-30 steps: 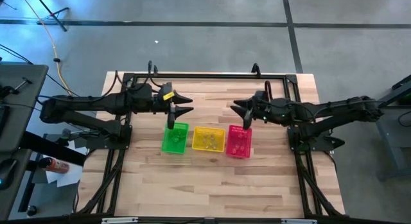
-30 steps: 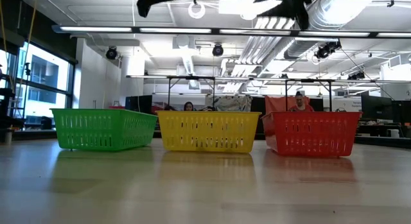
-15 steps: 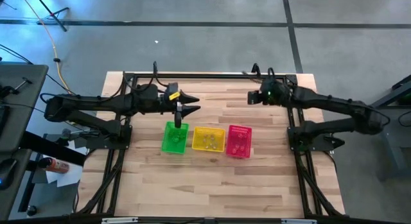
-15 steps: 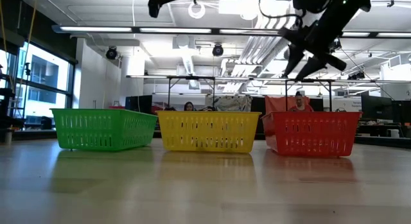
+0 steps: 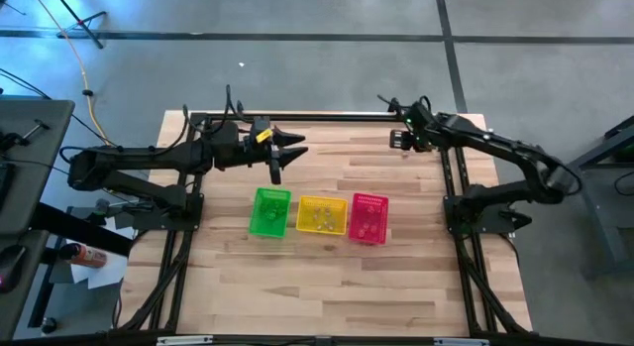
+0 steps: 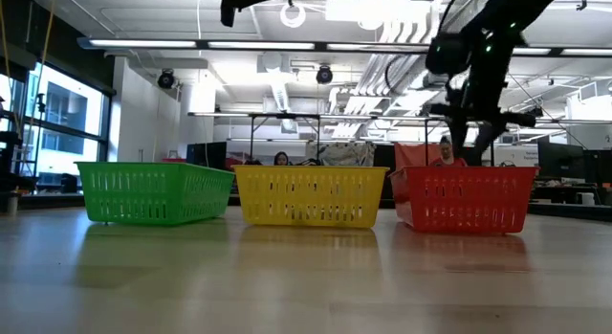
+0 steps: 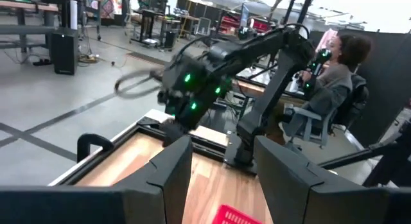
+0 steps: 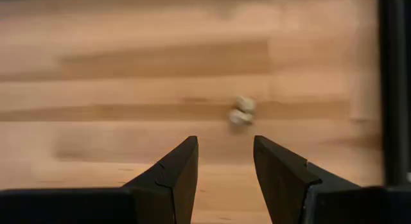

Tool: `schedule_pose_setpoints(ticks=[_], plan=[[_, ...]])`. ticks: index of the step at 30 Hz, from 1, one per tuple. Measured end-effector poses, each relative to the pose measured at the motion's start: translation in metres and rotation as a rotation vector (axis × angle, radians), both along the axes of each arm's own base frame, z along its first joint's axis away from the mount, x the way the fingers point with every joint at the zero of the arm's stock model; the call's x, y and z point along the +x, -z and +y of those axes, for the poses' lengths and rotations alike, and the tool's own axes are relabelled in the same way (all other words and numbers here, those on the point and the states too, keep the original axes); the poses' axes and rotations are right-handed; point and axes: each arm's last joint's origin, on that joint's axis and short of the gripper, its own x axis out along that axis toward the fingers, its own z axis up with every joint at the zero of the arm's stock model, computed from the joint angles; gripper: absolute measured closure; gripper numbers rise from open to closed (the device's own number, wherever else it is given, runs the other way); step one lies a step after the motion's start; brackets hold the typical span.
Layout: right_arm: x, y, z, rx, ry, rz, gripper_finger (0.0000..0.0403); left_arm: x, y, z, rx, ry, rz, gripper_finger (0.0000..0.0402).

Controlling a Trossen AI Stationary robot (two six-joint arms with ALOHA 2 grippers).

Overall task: Sort Halloween decoration
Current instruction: Put the white skull toy into the yellow basket

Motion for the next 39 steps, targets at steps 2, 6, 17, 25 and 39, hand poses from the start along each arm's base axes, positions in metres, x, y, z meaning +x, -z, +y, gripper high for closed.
schedule_pose_setpoints(ticks=[2, 6, 17, 25, 39], plan=[[0.002, 0.007, -0.007, 0.045, 0.02, 0.05, 0.0258, -0.001, 0.0, 0.003, -0.001, 0.007, 0.001, 0.0245], [0.006, 0.019, -0.025, 0.076, 0.085, 0.08, 0.0258, -0.01, -0.003, 0.007, 0.002, 0.045, 0.017, 0.0245], [0.003, 0.061, -0.059, 0.225, 0.348, 0.046, 0.0258, -0.047, -0.008, 0.01, 0.051, 0.034, 0.144, 0.0245], [0.006, 0.073, -0.064, 0.243, 0.435, 0.036, 0.0258, -0.059, -0.015, 0.008, 0.096, 0.03, 0.133, 0.0245], [0.007, 0.081, -0.065, 0.267, 0.455, 0.045, 0.0258, -0.061, -0.016, 0.008, 0.1, 0.029, 0.124, 0.0245]])
